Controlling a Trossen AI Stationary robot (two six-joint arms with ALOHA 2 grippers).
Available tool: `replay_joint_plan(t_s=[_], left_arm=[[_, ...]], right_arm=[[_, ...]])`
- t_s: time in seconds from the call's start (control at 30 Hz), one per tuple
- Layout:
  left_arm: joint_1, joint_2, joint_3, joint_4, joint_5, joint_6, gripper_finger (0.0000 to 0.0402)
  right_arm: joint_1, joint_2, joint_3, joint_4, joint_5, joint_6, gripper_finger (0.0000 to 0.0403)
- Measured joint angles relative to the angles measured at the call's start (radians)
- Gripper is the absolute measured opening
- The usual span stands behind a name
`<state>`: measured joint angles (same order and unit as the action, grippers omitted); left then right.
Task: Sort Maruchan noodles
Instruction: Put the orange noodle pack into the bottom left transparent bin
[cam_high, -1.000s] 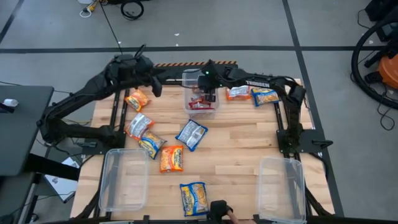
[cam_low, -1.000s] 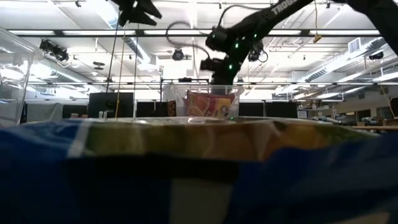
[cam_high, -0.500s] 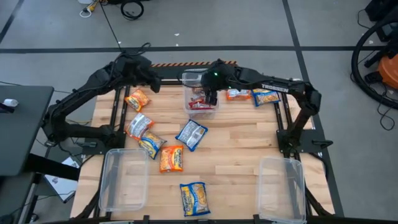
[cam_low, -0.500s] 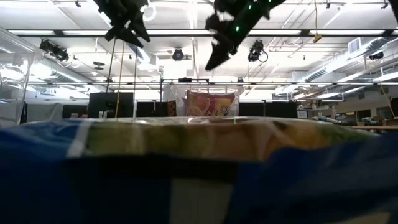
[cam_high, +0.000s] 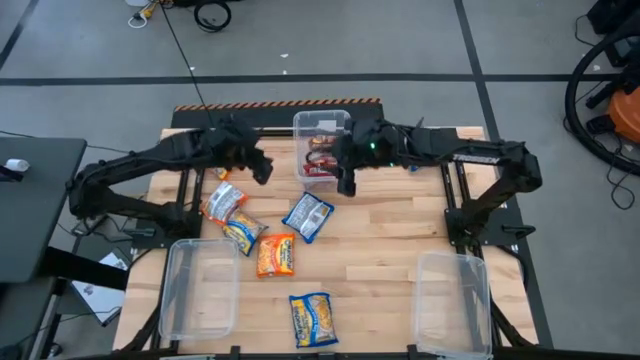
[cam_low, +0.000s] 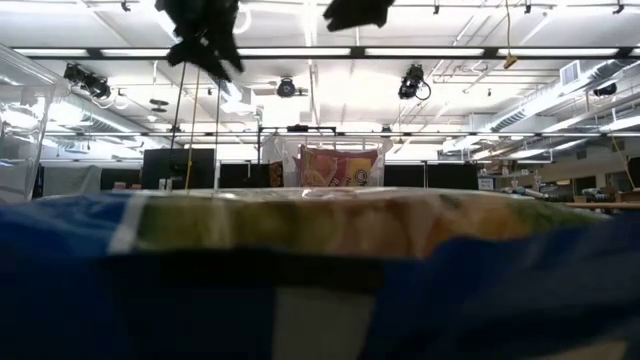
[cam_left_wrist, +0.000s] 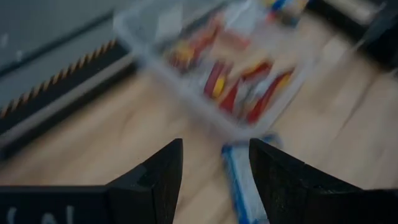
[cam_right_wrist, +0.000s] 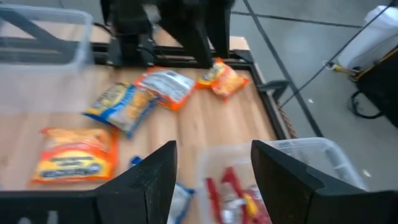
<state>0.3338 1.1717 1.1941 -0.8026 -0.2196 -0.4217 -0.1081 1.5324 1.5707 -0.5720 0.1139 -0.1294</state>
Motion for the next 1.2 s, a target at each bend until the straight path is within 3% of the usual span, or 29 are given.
replay_joint_plan(t_s=[0.13,0.27,0.33,0.47,0.63,1.2], left_arm=[[0.054,0.0,-0.056,-0.106,0.039,-0.025,0.019],[0.161,0.007,-0.094,-0.111,0.107,-0.014,0.019],[0.22,0.02,-0.094,-0.105,0.142,0.062,0.0195],[0.325,0.038,-0.094,-0.093,0.2,0.225,0.0228],[0.445,0.089,-0.094,-0.089,0.267,0.263,0.0282],[0.562,0.147,-0.094,-0.133,0.317,0.25,0.0298]], right_arm=[[0.079,0.0,0.0,-0.012,0.048,0.084,0.0211],[0.153,0.001,0.0,0.015,0.145,0.18,0.0211],[0.182,-0.002,0.0,0.037,0.201,0.234,0.021],[0.218,-0.005,0.0,0.087,0.257,0.358,0.021],[0.248,-0.005,0.0,0.034,0.315,0.469,0.021],[0.293,-0.04,0.0,0.119,0.308,0.595,0.021]])
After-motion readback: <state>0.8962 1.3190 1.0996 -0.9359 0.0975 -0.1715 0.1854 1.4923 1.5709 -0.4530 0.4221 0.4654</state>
